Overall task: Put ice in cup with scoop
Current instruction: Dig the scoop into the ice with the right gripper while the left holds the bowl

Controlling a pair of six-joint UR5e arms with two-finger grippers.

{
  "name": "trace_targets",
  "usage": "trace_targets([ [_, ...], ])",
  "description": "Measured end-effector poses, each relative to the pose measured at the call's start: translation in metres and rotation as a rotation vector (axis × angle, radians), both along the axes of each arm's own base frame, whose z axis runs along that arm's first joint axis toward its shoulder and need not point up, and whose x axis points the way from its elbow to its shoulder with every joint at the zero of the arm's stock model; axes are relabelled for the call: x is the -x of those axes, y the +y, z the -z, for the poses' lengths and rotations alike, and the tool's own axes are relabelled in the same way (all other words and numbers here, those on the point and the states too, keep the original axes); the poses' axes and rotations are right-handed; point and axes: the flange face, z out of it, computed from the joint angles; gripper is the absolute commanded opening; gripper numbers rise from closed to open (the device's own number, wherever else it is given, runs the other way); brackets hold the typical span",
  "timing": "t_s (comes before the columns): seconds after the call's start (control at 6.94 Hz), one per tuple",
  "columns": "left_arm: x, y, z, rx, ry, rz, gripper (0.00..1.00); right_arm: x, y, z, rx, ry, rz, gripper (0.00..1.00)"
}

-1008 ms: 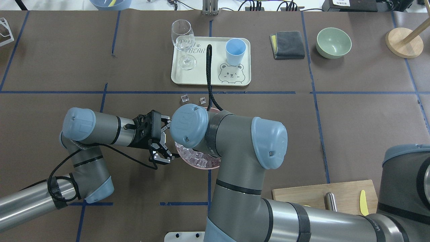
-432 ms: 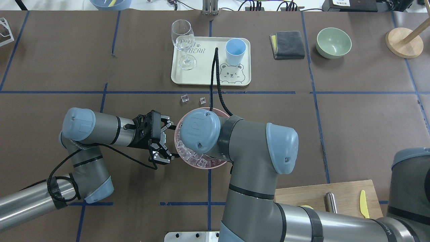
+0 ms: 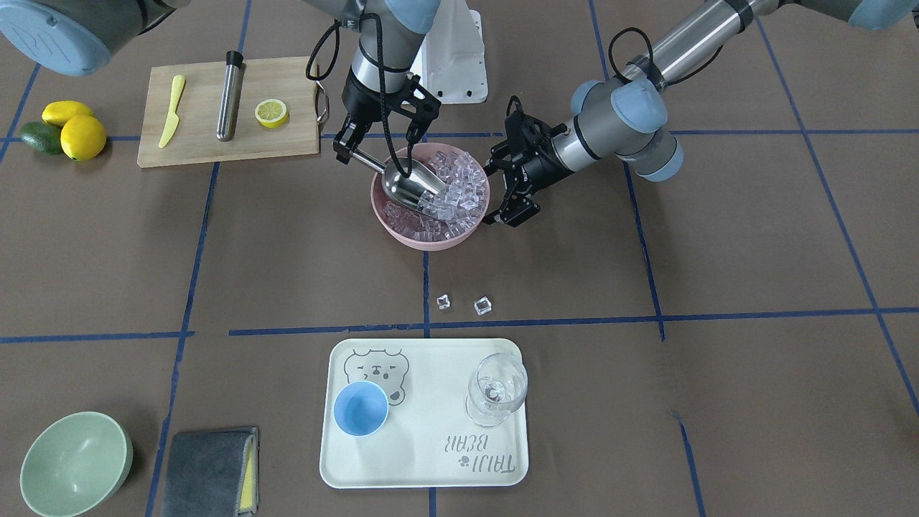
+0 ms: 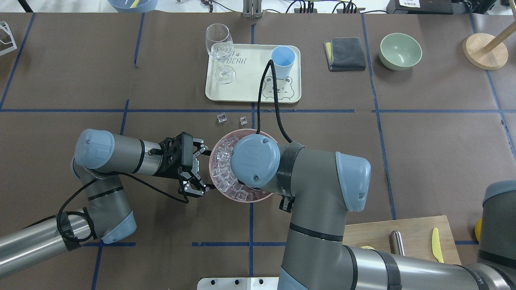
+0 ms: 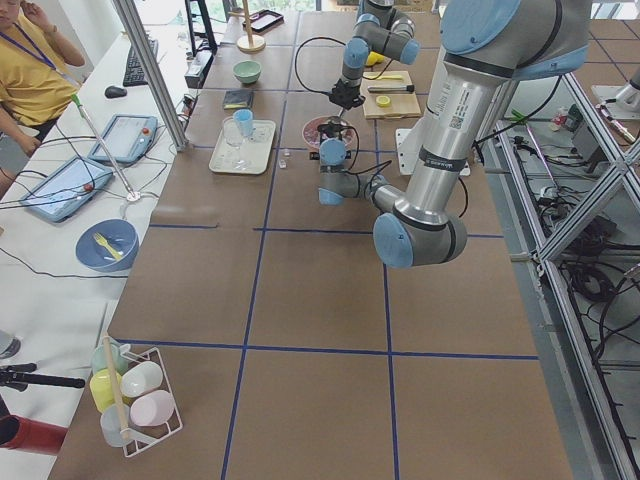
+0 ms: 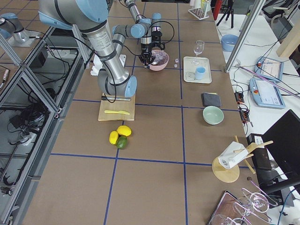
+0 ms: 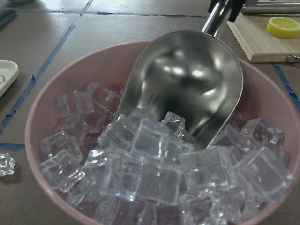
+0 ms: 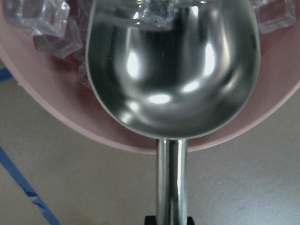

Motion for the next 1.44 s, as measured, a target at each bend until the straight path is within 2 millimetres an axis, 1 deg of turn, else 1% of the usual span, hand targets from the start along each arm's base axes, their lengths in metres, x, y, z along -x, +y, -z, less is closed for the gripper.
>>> trace_targets([
  [0.29, 0.000, 0.000, 0.000, 0.000, 0.000, 0.000, 1.00, -0.002, 0.001, -0.006, -0.011, -0.040, -0.006, 0.00],
  [0.72, 0.000, 0.000, 0.000, 0.001, 0.000, 0.000, 1.00, -0.020, 0.006, -0.001, -0.028, -0.097, -0.008, 0.00],
  [1.15, 0.000, 0.000, -0.001, 0.002, -0.001, 0.000, 1.00, -0.027, 0.004, -0.018, -0.059, -0.200, -0.014, 0.00],
  [1.44, 0.000, 0.000, 0.000, 0.001, -0.001, 0.000, 1.00, -0.036, 0.006, -0.017, -0.067, -0.231, -0.015, 0.00],
])
